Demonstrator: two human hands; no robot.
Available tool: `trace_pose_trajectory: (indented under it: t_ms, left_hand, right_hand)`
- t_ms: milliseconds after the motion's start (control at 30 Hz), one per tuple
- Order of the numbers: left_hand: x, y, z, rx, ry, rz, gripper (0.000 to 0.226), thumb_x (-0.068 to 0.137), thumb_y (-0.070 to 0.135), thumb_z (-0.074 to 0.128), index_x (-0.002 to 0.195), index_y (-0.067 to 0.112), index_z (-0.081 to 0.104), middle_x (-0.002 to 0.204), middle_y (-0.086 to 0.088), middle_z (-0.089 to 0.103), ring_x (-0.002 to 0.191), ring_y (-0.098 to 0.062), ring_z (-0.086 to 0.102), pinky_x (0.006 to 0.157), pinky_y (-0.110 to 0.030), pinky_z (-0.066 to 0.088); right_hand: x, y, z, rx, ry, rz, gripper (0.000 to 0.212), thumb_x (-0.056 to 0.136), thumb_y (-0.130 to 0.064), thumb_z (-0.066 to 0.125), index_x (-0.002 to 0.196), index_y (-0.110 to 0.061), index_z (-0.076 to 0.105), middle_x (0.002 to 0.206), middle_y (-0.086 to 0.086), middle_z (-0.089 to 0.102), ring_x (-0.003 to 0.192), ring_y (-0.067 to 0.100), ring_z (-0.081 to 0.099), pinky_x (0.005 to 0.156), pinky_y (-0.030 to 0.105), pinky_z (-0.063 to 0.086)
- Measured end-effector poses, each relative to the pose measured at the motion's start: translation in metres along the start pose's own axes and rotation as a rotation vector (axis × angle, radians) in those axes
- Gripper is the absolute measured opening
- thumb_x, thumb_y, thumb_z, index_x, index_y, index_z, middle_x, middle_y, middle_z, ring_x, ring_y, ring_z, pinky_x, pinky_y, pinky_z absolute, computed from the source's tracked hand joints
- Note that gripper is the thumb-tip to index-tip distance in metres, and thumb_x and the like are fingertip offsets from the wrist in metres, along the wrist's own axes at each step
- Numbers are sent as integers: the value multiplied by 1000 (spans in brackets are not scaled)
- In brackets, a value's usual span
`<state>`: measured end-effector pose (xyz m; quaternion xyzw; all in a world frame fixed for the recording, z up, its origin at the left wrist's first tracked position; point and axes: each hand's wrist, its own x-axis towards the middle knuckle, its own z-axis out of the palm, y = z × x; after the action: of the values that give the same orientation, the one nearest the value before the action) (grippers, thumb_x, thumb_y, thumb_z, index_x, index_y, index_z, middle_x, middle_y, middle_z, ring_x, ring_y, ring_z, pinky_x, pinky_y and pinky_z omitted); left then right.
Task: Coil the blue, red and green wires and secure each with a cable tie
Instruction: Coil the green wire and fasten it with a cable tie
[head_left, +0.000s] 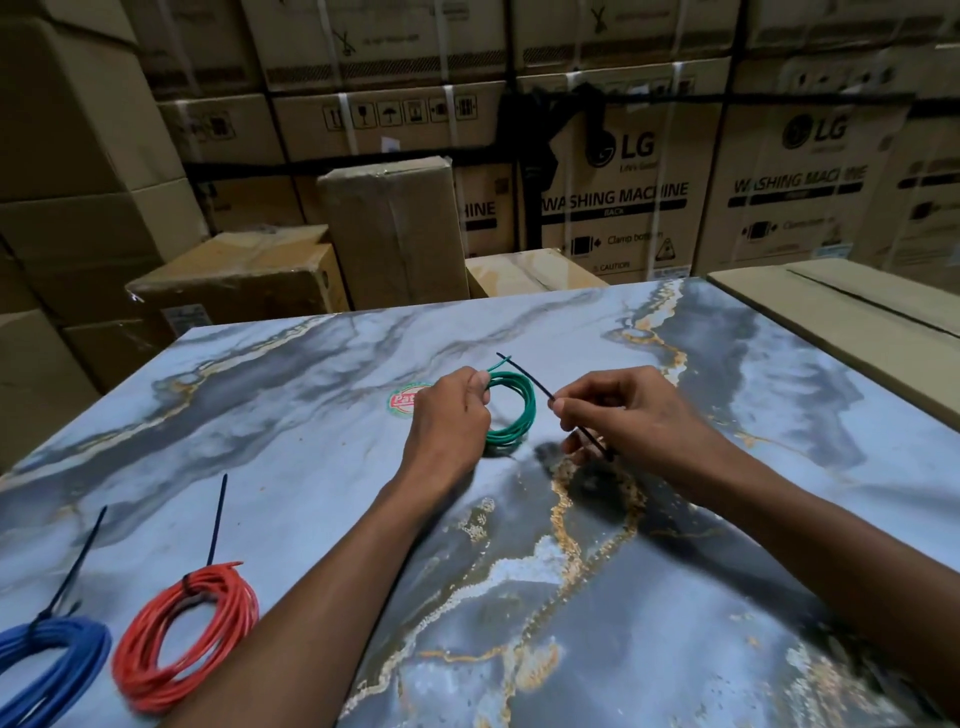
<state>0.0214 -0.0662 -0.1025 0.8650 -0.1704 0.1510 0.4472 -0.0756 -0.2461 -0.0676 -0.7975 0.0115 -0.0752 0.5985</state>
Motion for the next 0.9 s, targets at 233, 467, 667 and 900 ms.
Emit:
trace_pose_trajectory:
  t_ms: [233,467,667,900]
  left_hand:
    - [4,0,-4,50,50,-20,37,105,24,42,74,13,57,64,3,56,71,-25,60,59,-34,37]
    - [4,-1,-6,64,64,-26,37,106,23,41,74,12,56,66,0,56,70,-27,59,57,-34,37]
    - [6,-4,-8,70,74,-47,37,106,24,42,71,17,54,64,4,56,70,-25,59,57,-29,37]
    - [12,-10,-18,111,102,-102,39,107,25,40,72,18,56,67,1,59,64,-16,54,53,-21,35]
  right_hand:
    - [6,4,-5,331,-36,129,13,93,-7,71,104,-2,67,81,17,70,65,20,67,61,25,59]
    - [13,0,-6,686,-53,237,34,102,-8,42,109,6,71,99,20,76,83,22,76,65,23,61]
    - [12,-7,-12,856,-90,227,47,83,10,33,116,9,66,110,22,74,99,26,76,75,26,63]
    - [7,-12,-11,761,-179,199,45,85,25,50,121,4,66,119,18,74,109,24,73,86,29,61]
